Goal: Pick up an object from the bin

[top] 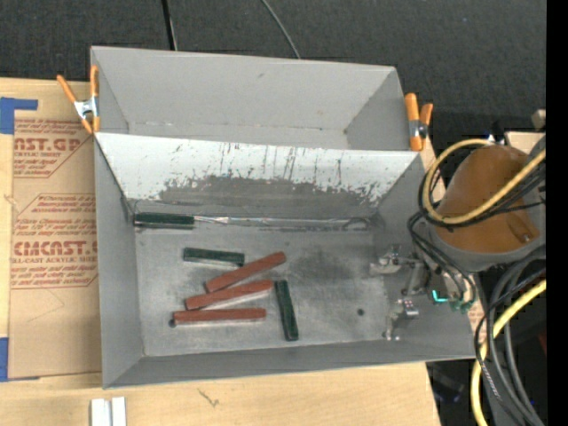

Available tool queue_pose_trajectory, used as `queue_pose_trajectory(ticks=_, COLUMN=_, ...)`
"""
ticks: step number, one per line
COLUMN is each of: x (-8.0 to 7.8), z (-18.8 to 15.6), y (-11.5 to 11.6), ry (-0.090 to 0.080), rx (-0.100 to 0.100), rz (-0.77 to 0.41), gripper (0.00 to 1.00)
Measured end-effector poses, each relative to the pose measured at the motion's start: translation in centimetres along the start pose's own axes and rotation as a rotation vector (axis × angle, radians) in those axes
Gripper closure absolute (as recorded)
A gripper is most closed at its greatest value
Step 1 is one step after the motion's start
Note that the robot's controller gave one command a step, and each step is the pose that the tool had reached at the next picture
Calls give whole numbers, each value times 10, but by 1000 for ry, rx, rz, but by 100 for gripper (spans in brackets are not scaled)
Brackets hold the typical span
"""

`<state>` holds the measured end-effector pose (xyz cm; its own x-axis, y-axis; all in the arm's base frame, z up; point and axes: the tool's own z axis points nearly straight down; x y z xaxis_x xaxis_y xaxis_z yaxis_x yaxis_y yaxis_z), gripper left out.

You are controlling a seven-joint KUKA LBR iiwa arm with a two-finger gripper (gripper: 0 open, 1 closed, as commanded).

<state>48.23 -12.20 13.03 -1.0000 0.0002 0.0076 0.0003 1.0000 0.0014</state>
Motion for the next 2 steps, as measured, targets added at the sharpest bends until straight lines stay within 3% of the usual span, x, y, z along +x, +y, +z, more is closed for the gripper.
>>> queue_pose_trajectory(ticks=1, x=-2, z=-4, y=0, ry=-7, rx=1, rz=-1, gripper=0)
queue_pose_trajectory(ticks=2, x=-57, z=4, y=33, ry=-9, rx=2, rz=7, gripper=0)
